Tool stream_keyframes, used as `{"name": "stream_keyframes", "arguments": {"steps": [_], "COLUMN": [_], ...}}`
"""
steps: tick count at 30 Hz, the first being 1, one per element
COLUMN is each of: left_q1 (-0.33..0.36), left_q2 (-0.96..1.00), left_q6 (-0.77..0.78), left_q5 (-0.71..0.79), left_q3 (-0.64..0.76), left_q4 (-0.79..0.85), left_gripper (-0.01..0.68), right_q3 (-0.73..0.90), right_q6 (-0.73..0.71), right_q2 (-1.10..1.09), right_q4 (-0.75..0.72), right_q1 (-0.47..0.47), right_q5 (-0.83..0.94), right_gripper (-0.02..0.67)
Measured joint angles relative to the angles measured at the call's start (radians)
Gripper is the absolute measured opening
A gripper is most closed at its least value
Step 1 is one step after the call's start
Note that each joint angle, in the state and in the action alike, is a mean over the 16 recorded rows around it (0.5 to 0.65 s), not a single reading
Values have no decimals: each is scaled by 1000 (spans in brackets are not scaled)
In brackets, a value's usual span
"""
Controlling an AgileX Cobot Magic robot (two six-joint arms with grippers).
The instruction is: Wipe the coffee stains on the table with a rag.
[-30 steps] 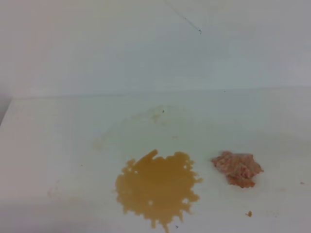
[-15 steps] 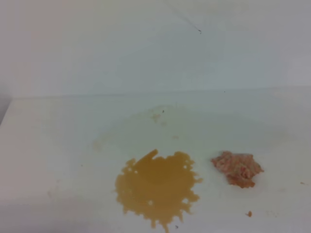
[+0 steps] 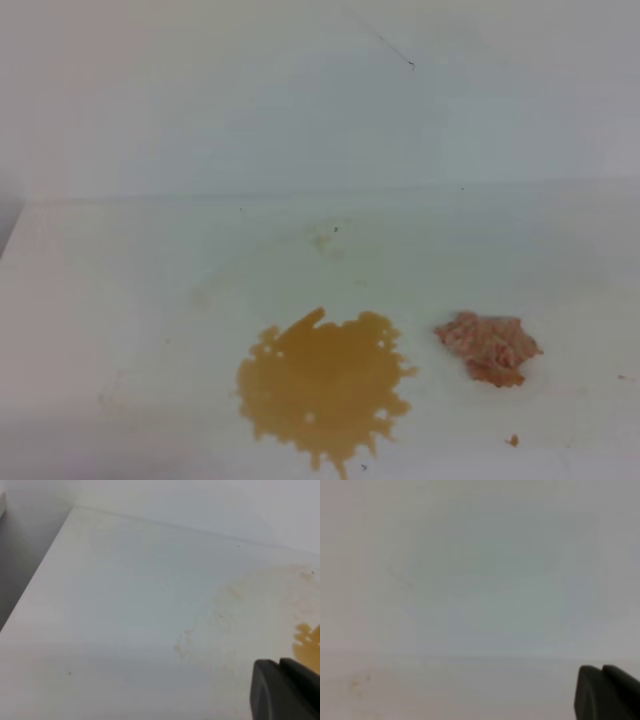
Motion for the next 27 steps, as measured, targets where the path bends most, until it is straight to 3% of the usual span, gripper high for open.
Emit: {"name": "stream_keyframes", "arguments": {"steps": [9, 16, 20, 27], "left_q1": [0, 0, 0, 0], "left_q2": [2, 2, 2, 0], "left_q6": [0, 0, 0, 0], "left_q5": [1, 1, 1, 0], "left_q3": [-2, -2, -2, 0], "left_q4": [0, 0, 0, 0], "left_gripper": [0, 0, 0, 1], "right_q3": [-213, -294, -322, -375], "right_q6": [-327, -474, -523, -582], "right_q2": [373, 650, 776, 956], "right_q4": [209, 342, 379, 380], "right_q1": [0, 9, 32, 113], "right_q5": [281, 372, 387, 374], "right_gripper": [-3, 19, 80, 262]}}
